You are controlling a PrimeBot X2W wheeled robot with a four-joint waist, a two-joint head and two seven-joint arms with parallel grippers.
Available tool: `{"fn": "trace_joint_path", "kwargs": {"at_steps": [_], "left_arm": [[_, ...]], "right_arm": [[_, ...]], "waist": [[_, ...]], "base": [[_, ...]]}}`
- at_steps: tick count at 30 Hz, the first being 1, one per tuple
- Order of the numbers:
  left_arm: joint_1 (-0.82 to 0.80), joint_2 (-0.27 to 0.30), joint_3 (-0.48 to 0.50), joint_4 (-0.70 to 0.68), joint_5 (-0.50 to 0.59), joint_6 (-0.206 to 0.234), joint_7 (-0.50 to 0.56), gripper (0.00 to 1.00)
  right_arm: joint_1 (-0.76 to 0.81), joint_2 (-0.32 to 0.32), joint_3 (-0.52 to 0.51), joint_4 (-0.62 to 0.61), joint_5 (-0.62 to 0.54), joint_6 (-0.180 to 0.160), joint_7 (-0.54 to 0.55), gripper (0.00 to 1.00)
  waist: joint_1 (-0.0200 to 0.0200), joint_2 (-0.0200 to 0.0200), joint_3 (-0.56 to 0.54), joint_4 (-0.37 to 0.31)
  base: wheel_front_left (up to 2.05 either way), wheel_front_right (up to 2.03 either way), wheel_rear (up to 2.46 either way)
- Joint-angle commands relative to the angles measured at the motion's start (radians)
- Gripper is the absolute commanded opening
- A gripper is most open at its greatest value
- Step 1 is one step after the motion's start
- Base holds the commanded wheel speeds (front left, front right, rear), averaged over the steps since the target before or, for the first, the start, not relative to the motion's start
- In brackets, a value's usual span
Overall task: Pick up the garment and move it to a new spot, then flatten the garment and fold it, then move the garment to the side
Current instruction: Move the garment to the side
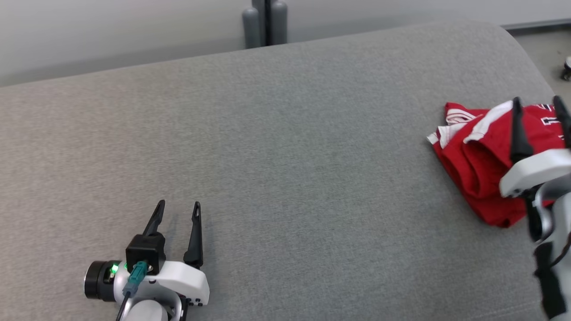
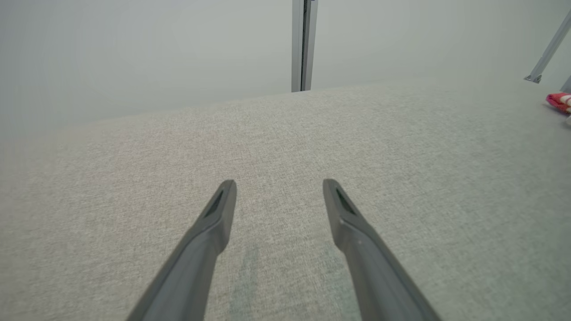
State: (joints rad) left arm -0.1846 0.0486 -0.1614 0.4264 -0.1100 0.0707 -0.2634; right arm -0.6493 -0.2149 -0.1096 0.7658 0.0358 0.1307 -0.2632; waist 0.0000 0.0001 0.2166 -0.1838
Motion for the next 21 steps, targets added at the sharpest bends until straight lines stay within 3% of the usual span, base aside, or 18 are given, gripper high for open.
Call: {"fn": "trace_joint_path", "kwargs": {"at_steps": [1,8,21], "left_arm": [[0.017,0.005,0.001,-0.007,-0.007,0.010,-0.001,1.00],[0.057,0.005,0.016,-0.011,-0.031,0.024,-0.001,1.00],[0.140,0.004,0.040,0.003,-0.035,0.041,-0.001,1.00]], "right_arm": [[0.055,0.042,-0.020,-0.074,-0.017,0.000,-0.001,1.00],[0.205,0.139,0.002,-0.216,-0.012,0.000,-0.001,1.00],[0.409,0.161,0.086,-0.265,0.031,0.000,-0.001,1.00]], "waist": [[0.0000,-0.0001,-0.028,0.030],[0.0000,-0.0001,-0.086,0.091],[0.0000,-0.0001,-0.181,0.181]], "base": [[0.00,0.00,0.00],[0.00,0.00,0.00],[0.00,0.00,0.00]]}}
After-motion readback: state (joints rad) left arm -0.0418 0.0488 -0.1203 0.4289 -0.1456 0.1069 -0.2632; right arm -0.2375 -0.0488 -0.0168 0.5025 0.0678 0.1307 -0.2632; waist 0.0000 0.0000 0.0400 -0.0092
